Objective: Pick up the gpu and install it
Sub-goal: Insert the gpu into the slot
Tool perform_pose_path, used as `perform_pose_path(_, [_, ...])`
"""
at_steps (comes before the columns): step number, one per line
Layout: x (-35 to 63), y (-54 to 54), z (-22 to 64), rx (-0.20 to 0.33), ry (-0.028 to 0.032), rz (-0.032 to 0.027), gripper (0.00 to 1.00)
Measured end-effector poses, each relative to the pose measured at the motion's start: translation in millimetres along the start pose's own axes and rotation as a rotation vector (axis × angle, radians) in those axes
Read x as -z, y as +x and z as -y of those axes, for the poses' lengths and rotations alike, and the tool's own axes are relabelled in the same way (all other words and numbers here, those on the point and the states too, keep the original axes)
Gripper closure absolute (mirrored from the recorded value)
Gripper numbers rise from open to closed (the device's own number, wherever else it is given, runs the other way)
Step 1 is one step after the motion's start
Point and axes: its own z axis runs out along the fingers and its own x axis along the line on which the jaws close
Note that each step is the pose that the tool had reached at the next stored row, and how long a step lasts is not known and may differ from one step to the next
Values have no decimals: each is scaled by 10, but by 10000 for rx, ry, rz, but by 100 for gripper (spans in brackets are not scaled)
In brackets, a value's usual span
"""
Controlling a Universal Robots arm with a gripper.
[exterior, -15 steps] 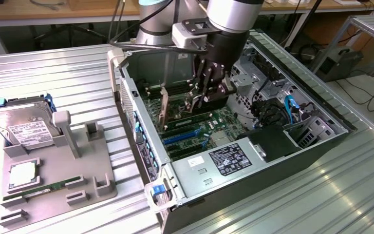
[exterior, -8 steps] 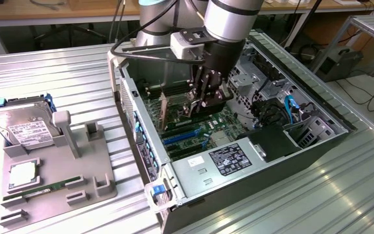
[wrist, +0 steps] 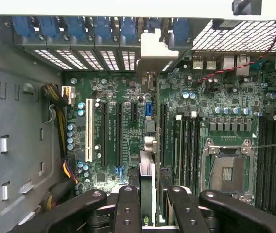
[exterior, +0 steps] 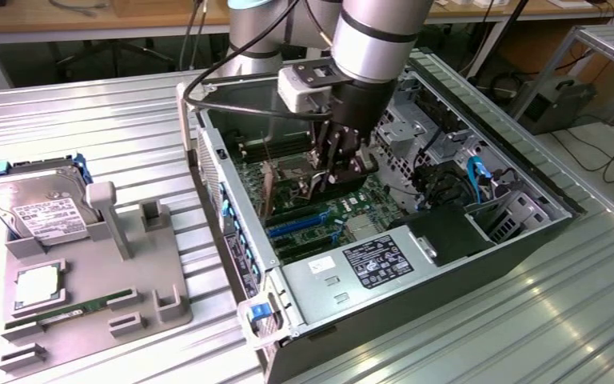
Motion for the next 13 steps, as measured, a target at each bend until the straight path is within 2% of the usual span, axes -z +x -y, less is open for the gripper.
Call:
perform_pose_path(4, [-97,-1,-101,-26,1,2,74])
perform_pose_path(13, [-271,-1,-172,-159,1,5,74])
